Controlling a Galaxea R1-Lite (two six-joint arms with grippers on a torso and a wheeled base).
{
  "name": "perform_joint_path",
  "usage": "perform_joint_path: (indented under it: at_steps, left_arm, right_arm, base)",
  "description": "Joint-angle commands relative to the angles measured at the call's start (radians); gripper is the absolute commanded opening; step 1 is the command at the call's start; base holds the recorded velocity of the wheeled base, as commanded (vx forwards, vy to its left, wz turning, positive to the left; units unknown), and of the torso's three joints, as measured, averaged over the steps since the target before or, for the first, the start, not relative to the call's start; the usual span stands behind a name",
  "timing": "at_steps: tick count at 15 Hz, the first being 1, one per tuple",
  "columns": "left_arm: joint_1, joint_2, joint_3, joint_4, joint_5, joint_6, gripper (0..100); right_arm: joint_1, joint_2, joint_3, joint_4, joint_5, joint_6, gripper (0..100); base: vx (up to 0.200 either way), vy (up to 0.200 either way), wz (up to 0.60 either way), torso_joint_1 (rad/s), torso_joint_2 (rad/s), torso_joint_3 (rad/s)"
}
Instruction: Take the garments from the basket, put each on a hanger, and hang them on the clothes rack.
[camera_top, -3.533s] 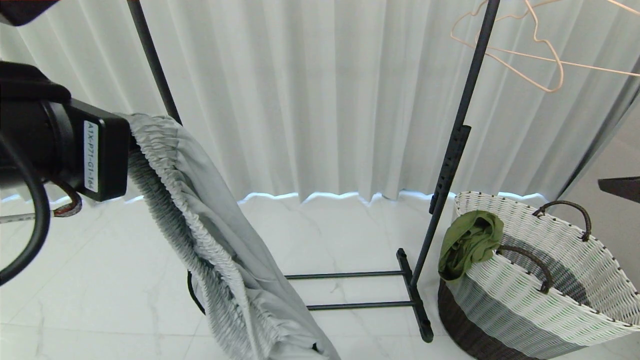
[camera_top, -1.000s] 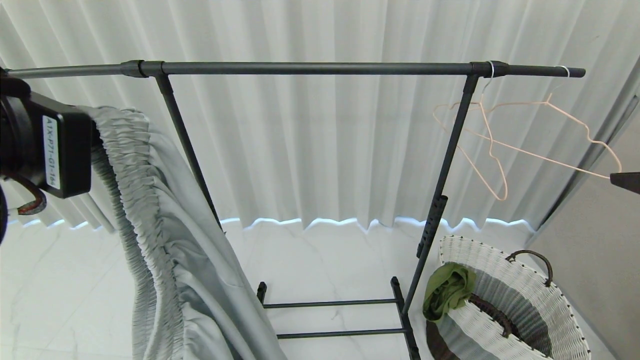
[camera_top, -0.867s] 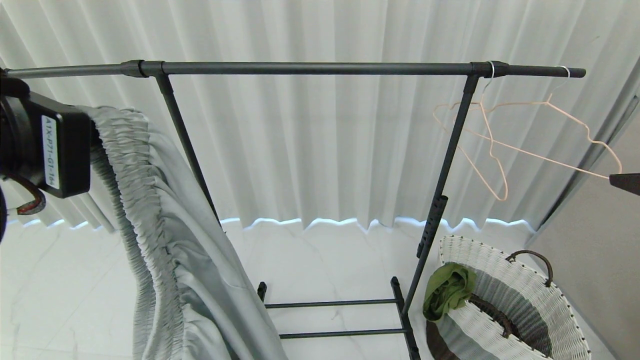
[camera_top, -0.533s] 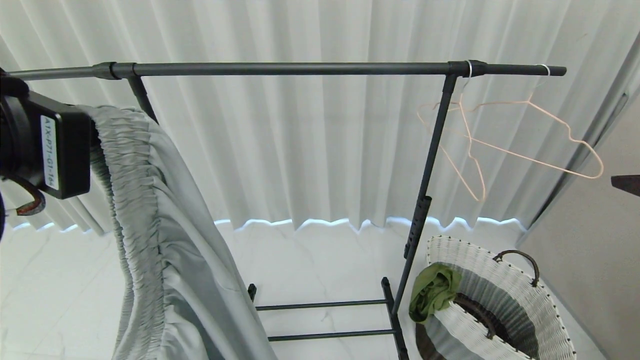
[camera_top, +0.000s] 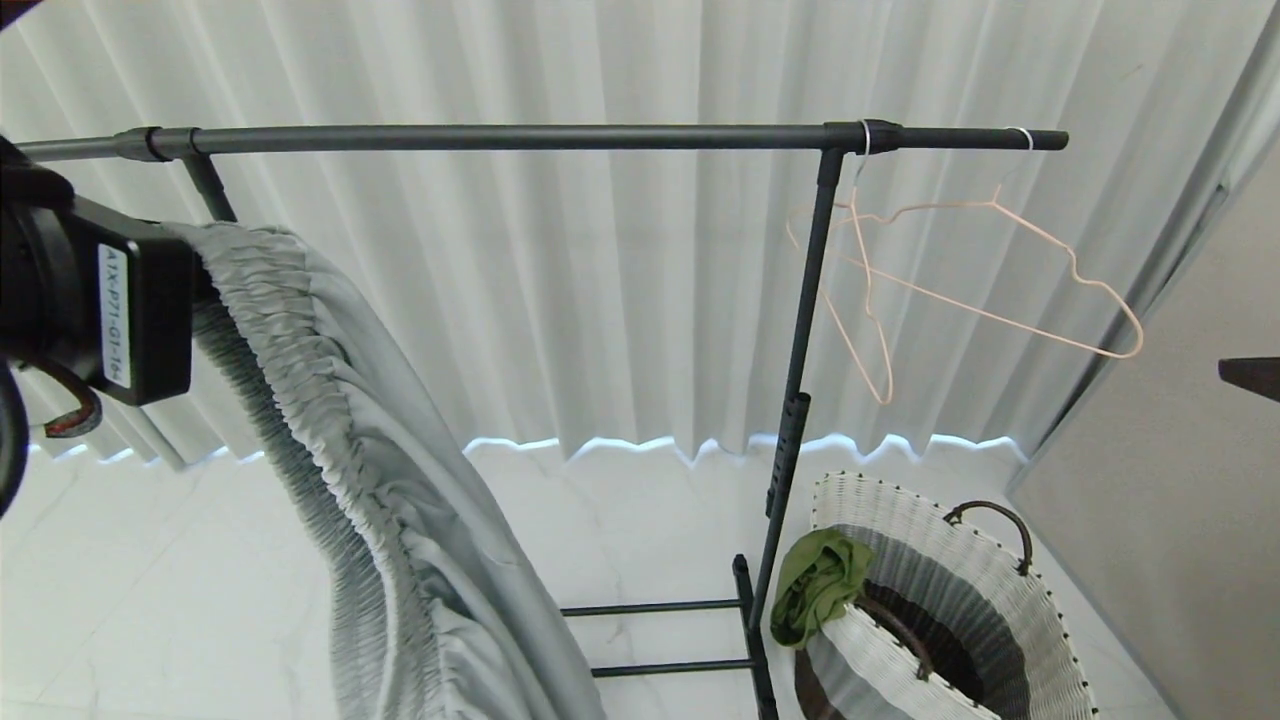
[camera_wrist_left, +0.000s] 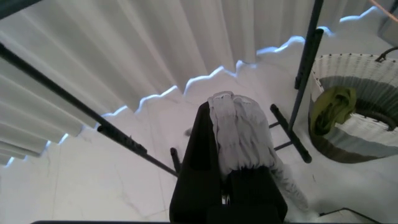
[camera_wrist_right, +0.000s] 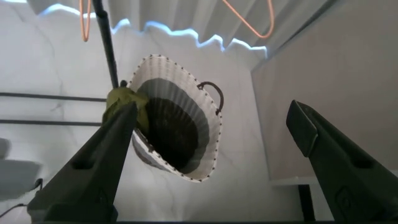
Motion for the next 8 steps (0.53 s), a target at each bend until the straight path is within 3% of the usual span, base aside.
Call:
perform_joint_path:
  at_steps: [1,8]
  left_arm:
    - [0.0,0.001,0.003,-0.001,0.0,0.0,0]
    - [0.0,-0.007,0.011,-0.001,0.0,0.0,0]
  right_arm:
    - [0.0,0.002,0.0,0.001,0.0,0.0,100]
    - [-0.041,0.006,0.009,0.001,0.003,-0.025,100]
  base:
    - [0.0,0.0,0.0,0.0,0.0,0.0]
    - [0.0,0.0,0.0,0.0,0.0,0.0]
